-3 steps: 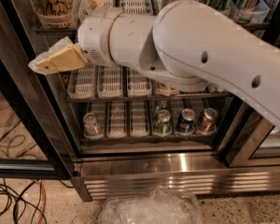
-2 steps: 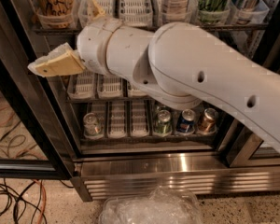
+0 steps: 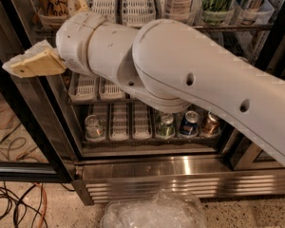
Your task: Pick orange can from top shelf of fridge
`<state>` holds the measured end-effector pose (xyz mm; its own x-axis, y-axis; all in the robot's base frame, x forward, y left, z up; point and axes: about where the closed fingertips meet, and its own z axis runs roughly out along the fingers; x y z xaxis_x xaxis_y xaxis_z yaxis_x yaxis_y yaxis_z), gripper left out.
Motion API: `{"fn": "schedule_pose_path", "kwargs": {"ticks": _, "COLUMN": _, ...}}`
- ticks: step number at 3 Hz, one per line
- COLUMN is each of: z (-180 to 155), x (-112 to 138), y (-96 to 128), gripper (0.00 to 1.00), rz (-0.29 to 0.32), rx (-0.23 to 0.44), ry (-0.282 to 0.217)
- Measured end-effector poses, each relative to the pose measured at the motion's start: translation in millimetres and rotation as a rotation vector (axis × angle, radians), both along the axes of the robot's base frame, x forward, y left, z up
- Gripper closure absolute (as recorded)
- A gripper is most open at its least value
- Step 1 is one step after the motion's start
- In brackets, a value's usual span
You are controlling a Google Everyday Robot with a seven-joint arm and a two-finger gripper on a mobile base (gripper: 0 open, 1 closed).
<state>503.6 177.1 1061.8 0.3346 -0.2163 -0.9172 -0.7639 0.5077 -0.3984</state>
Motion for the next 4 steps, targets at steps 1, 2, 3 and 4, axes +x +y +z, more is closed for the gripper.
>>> {"fn": "schedule_pose_path", "kwargs": {"ticks": 1, "z": 0, "x": -1, "y": 4, "gripper": 0.00, "rz": -0.008, "rx": 0.023, "ry": 0.002}}
{"fn": "schedule_pose_path", "kwargs": {"ticks": 2, "z": -13, "x": 7, "y": -4, "gripper": 0.00, "rz": -0.066, "rx": 0.082, "ry": 0.002}}
{"fn": "schedule_pose_path", "kwargs": {"ticks": 3, "z": -29, "x": 5, "y": -3, "gripper": 0.00, "rz": -0.112, "rx": 0.162, "ry": -0.015}}
{"fn": "schedule_pose_path", "kwargs": {"ticks": 4, "z": -7, "x": -1, "y": 5, "gripper": 0.00, "rz": -0.127, "rx": 0.228, "ry": -0.025}}
